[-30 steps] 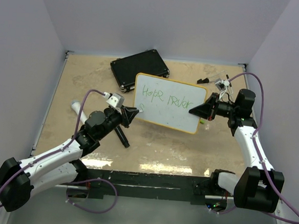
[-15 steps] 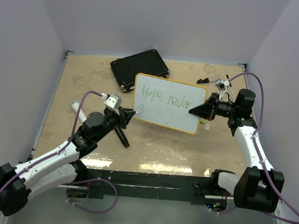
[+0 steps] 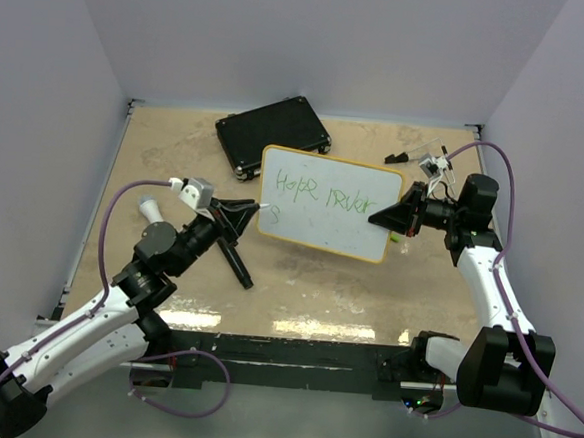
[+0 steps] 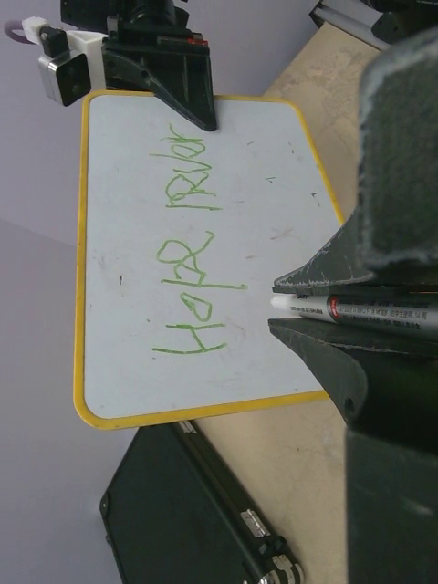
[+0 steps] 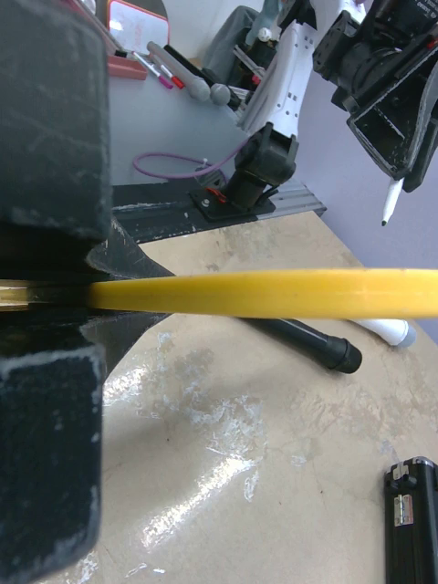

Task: Write a sentence on the whiteboard

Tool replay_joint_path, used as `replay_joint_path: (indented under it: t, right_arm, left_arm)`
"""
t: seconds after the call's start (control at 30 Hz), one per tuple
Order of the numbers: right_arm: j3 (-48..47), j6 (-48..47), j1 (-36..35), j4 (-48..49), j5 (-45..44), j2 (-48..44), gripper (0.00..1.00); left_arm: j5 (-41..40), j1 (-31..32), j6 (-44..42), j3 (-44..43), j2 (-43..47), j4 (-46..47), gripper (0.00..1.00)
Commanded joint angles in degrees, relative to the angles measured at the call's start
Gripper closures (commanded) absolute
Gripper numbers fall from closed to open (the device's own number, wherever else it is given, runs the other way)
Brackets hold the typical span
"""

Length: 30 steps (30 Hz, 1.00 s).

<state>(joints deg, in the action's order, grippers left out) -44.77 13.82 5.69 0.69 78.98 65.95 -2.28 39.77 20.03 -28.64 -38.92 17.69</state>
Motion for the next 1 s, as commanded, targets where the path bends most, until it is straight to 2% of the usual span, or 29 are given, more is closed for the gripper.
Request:
replay_joint_path:
  t: [0.0,0.17,0.73,0.97]
  right_arm:
    - [-1.28,-0.11,0.11,2.39,3.11,-1.88,1.0]
    - [-1.37,-0.2,0.11,2.47,3.29,-1.79,1.0]
    - [-1.37,-0.29,0.11,2.56,3.46,-1.35,1.0]
    - [-1.46,-0.29,0.11,2.48,3.46,-1.36,1.0]
  left_arm:
    - [0.35,-0.13,4.48,-0.8,-1.33,1.46,1.0]
    - [2.02,0.48,6.25,-0.62,-4.93,4.28,1.0]
    - [-0.35,2.95,2.82,-3.52,-12.93,6.3,1.0]
    - [-2.02,3.03,1.33,-4.4,-13.03,6.65,1.0]
